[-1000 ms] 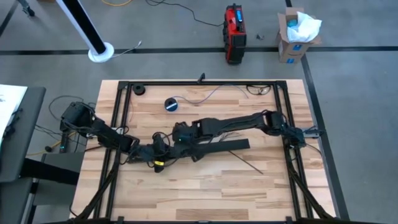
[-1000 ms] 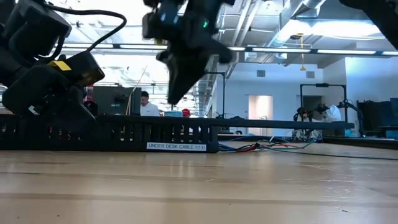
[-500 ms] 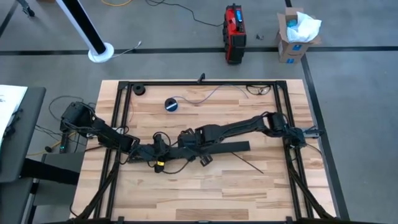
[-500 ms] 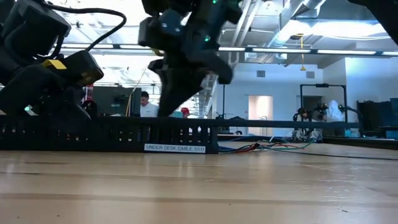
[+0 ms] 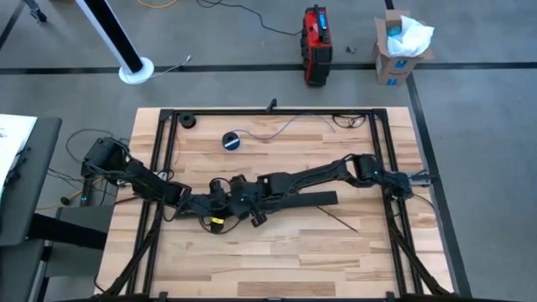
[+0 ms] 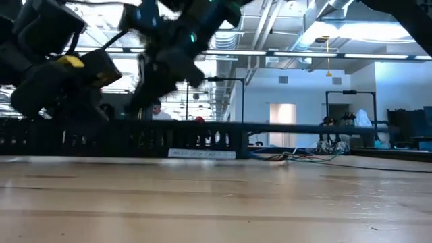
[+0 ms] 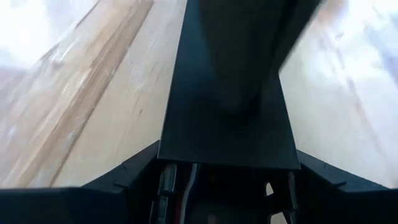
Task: Ziptie cables
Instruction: Close the black cable duct with the black cable duct cover
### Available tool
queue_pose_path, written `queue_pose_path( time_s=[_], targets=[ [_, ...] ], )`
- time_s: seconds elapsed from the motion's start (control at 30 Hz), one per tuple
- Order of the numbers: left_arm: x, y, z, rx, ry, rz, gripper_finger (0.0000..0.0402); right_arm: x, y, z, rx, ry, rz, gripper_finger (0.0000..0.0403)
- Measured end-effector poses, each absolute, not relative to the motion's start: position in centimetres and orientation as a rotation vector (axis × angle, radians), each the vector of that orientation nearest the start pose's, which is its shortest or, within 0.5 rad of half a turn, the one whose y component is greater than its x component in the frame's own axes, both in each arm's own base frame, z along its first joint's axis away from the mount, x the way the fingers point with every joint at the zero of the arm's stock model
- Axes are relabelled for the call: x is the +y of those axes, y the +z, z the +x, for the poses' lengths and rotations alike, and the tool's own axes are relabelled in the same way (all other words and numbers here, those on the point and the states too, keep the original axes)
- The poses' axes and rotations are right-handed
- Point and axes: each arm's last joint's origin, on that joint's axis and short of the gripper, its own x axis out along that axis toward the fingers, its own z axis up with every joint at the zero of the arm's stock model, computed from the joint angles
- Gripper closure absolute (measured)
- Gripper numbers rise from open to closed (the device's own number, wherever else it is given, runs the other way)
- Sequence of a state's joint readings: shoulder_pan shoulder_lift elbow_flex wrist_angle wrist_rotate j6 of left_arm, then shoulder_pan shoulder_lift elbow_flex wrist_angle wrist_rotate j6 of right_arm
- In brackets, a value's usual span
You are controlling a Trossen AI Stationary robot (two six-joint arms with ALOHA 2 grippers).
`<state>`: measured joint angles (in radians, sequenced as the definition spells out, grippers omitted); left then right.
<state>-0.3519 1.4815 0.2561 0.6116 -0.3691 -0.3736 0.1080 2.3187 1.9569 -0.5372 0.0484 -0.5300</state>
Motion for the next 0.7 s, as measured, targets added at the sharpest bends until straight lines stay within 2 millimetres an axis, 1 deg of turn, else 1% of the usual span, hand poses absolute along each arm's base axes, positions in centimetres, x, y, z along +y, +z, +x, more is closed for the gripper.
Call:
queue_pose_path(
  time_s=[0.1,0.17,0.27,0.43,0.6,0.7],
  targets=[
    [-6.4,10.5,21.0,0.574,0.13,-0.139,0.0156,5.5,21.3,50.7,0.854,0.291,-0.569,0.0403],
    [-6.4,10.7,21.4,0.599,0.116,-0.119,0.0157,5.4,21.8,50.2,0.91,0.297,-0.572,0.0403],
    [-6.4,11.2,22.0,0.609,0.108,-0.097,0.0157,5.6,21.3,49.3,1.023,0.304,-0.585,0.0403],
    [-6.1,11.2,22.2,0.618,0.126,-0.097,0.0157,5.4,20.7,48.1,1.168,0.34,-0.592,0.0403],
    [-5.8,11.0,22.6,0.605,0.112,-0.109,0.0157,5.4,20.1,48.2,1.174,0.36,-0.591,0.0403],
    [-5.7,10.2,23.3,0.593,0.086,-0.136,0.0157,5.5,19.6,48.1,1.169,0.365,-0.591,0.0403]
  ],
)
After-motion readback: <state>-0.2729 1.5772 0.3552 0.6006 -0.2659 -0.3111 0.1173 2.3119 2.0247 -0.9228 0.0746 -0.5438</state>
